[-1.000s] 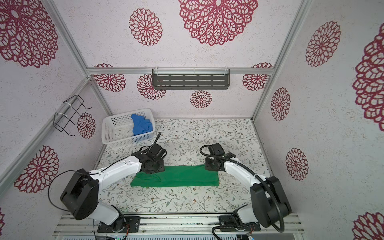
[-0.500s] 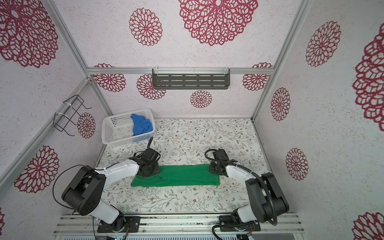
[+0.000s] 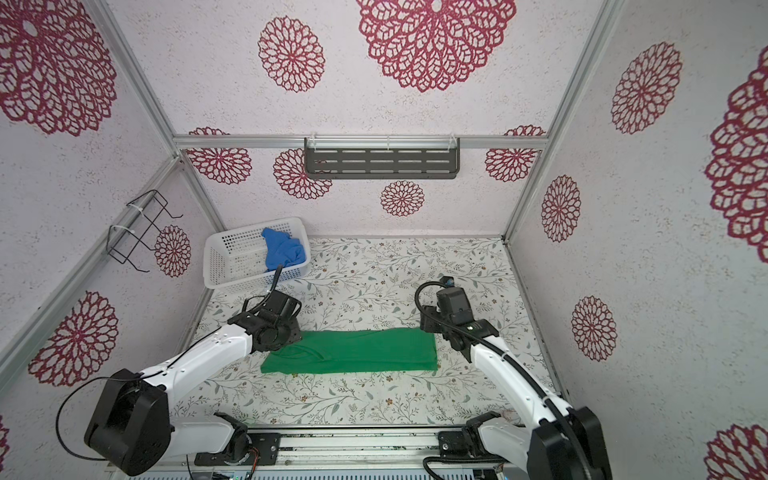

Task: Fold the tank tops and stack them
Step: 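Lift the left end farther from the robot while the right gripper pulls nearer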

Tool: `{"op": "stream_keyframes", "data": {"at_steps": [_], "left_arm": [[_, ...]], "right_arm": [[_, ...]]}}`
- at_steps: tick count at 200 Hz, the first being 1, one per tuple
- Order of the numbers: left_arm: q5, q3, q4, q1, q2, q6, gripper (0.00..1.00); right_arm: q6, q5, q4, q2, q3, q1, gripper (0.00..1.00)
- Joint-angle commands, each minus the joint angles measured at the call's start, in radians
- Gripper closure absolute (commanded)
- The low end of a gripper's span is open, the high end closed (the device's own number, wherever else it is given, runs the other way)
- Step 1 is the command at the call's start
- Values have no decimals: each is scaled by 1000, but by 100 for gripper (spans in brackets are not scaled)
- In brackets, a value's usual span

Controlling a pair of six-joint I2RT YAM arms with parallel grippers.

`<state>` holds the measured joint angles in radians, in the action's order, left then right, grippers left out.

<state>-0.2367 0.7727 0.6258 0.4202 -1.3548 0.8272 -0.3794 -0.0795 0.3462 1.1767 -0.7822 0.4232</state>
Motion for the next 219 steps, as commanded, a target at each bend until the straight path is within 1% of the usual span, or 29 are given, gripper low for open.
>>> {"op": "stream_keyframes", "data": {"at_steps": [1, 13, 32, 53, 62, 82, 97, 109, 132, 137, 161, 169, 175, 187, 202, 211, 219], "left_arm": [[7, -78, -47, -25, -34, 36, 54], [18, -96, -78, -32, -62, 46, 57], [-7, -120, -135, -32, -99, 53, 60], [-6, -128, -223, -35, -150, 56, 62], [3, -109, -237, -37, -183, 49, 63], [3, -47, -255, -36, -265, 28, 63], [5, 12, -272, -38, -352, 4, 62], [25, 78, -273, -38, -432, -20, 62], [75, 258, -265, -39, -596, -76, 61], [82, 304, -254, -38, -657, -90, 61], [129, 529, -198, -33, -793, -128, 61], [143, 615, -173, -28, -829, -148, 61], [151, 677, -155, -23, -857, -158, 61], [169, 823, -97, -11, -916, -186, 59], [191, 991, -22, 7, -982, -244, 57], [186, 1080, 19, 17, -1011, -288, 55], [165, 1144, 59, 25, -1025, -324, 50]], "right_arm": [[-16, -33, 94, 75, -45, 60, 50], [-28, -16, 95, 134, -54, 80, 57], [-42, 7, 57, 209, -36, 93, 62], [-62, 5, 13, 276, -15, 92, 73], [-71, 10, 8, 289, -10, 92, 76], [-97, -11, -6, 289, 22, 92, 78], [-132, -31, -2, 272, 69, 92, 82], [-173, -30, -4, 249, 121, 96, 83], [-263, -10, -15, 189, 223, 135, 83], [-285, -5, -17, 174, 240, 151, 83], [-413, 31, -50, 108, 294, 272, 83], [-449, 36, -55, 95, 292, 320, 81], [-467, 33, -48, 87, 281, 355, 79], [-465, -2, 17, 72, 237, 399, 70], [-418, -74, 138, 37, 166, 403, 60], [-370, -124, 198, 8, 125, 396, 57], [-326, -147, 235, -13, 87, 387, 54]]}}
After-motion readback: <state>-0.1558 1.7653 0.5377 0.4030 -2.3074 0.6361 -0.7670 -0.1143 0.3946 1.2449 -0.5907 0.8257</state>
